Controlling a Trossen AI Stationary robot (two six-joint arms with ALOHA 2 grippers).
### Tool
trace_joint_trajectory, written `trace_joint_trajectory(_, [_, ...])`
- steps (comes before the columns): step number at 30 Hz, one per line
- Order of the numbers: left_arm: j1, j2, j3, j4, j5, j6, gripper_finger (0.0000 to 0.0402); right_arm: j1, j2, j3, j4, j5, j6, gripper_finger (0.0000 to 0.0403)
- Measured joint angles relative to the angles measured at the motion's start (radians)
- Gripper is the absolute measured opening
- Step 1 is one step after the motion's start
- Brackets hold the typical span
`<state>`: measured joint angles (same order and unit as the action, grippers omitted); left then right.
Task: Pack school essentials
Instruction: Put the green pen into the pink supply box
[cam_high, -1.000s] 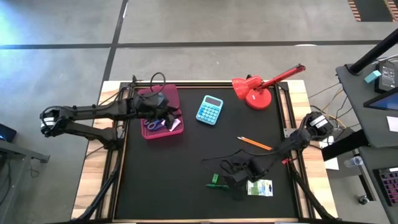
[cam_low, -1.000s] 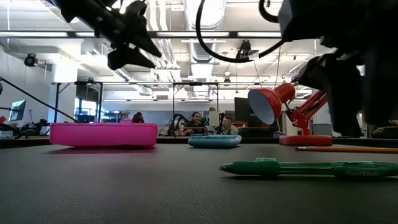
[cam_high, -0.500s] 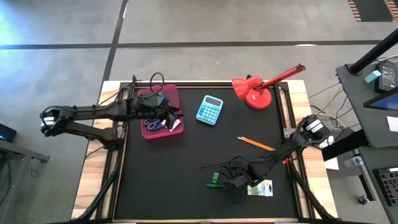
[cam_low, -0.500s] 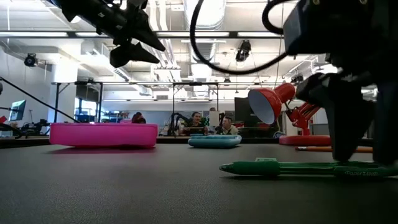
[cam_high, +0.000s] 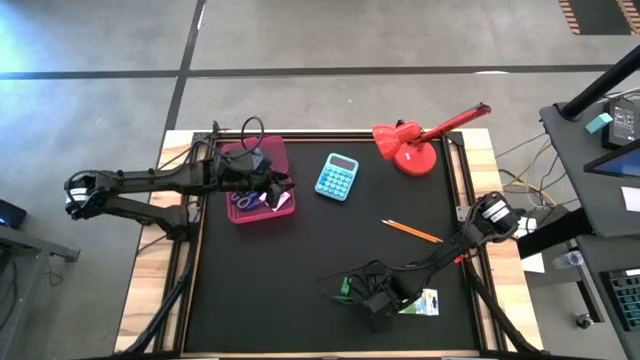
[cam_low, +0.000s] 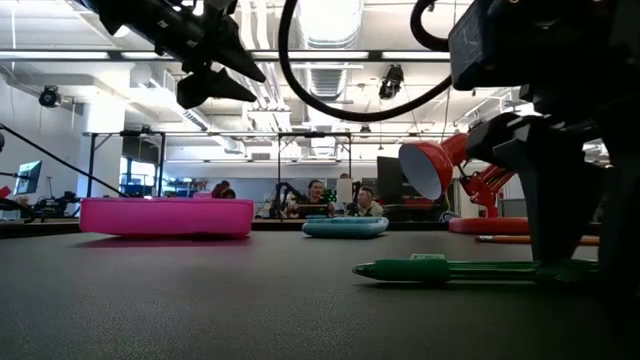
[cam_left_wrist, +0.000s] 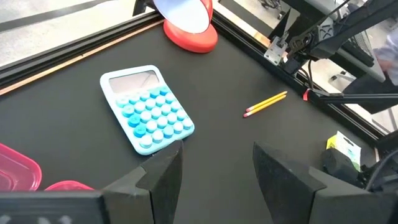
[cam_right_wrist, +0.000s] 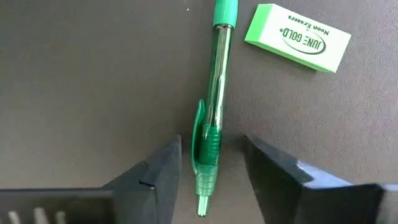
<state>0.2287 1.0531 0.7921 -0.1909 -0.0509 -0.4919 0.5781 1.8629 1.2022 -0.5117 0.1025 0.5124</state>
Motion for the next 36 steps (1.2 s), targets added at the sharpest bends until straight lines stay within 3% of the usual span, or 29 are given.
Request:
trace_joint_trajectory(12, [0.0, 0.0, 0.0, 0.0, 0.0, 0.0, 0.0178, -0.001, 0.002, -0.001, 0.0, 0.003, 0.011, 0.0034])
trace_joint_trajectory(26, [0.0, 0.0, 0.0, 0.008, 0.024, -0.003, 0.0178, -0.02, -0.127, -0.008, -0.073, -0.03, 0.01, 0.0022])
trace_joint_trajectory(36, [-0.001, 0.004, -0.001, 0.103, 0.132, 0.0, 0.0178, -0.079, -0.289, -0.006, -0.105, 0.026, 0.007, 0.0022])
